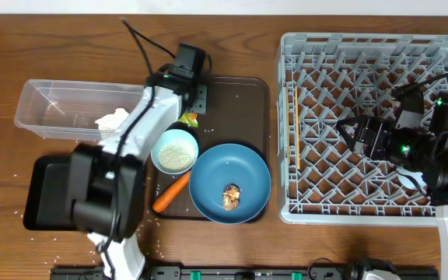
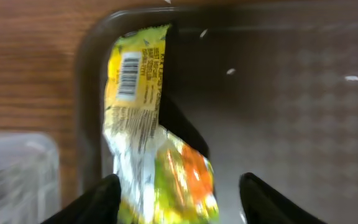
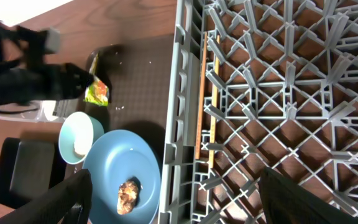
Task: Sort waste into correct bins and load items into the dishwasher rack
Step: 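Grasp the yellow snack wrapper with left gripper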
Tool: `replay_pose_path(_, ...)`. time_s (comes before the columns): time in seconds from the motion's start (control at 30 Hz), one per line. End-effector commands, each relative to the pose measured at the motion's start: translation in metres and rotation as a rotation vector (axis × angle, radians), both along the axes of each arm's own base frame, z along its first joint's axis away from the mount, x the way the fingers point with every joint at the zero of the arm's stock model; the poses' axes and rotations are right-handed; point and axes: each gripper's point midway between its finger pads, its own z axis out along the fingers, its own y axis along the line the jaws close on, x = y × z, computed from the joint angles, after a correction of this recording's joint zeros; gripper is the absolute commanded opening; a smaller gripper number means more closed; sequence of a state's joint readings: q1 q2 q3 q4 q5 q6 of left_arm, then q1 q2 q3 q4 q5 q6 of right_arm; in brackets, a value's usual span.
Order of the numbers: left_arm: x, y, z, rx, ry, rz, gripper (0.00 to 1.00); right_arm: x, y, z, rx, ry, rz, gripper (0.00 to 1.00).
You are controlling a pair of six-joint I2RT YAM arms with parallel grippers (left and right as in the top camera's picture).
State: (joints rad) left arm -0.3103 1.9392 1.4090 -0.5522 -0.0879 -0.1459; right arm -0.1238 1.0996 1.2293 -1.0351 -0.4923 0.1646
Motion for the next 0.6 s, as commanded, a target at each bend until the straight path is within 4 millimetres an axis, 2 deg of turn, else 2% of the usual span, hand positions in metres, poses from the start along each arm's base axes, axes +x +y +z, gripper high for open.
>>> replay_pose_path(0.0,0.005,0.014,-0.021,0.066,0.019,0.005,0.64,0.0,0.002,0.002,-0.006,-0.005,0.007,0.79)
replay_pose_path(0.1,0.004,0.02,-0.039,0.095,0.049,0.017,0.64,0.0,0.002,0.002,-0.006,-0.006,0.007,0.79)
replay_pose_path(0.23,0.006,0.02,-0.05,0.098,0.059,0.017,0.61,0.001,0.002,0.003,-0.007,-0.01,0.007,0.79)
replay_pose_path(0.33,0.006,0.02,-0.052,0.099,0.061,0.017,0.4,0.002,0.002,0.004,-0.007,-0.015,0.007,0.79)
replay_pose_path(0.43,0.004,0.019,-0.052,0.096,0.07,0.014,0.11,0.002,0.002,0.004,-0.007,-0.014,0.007,0.79)
replay_pose_path(0.47,0.002,0.017,-0.051,0.083,0.075,0.008,0.06,0.001,0.002,0.004,-0.007,-0.014,0.007,0.79)
replay_pose_path(0.57,-0.002,0.012,-0.04,0.051,0.076,-0.003,0.06,0.001,0.002,0.003,-0.007,-0.013,0.007,0.79)
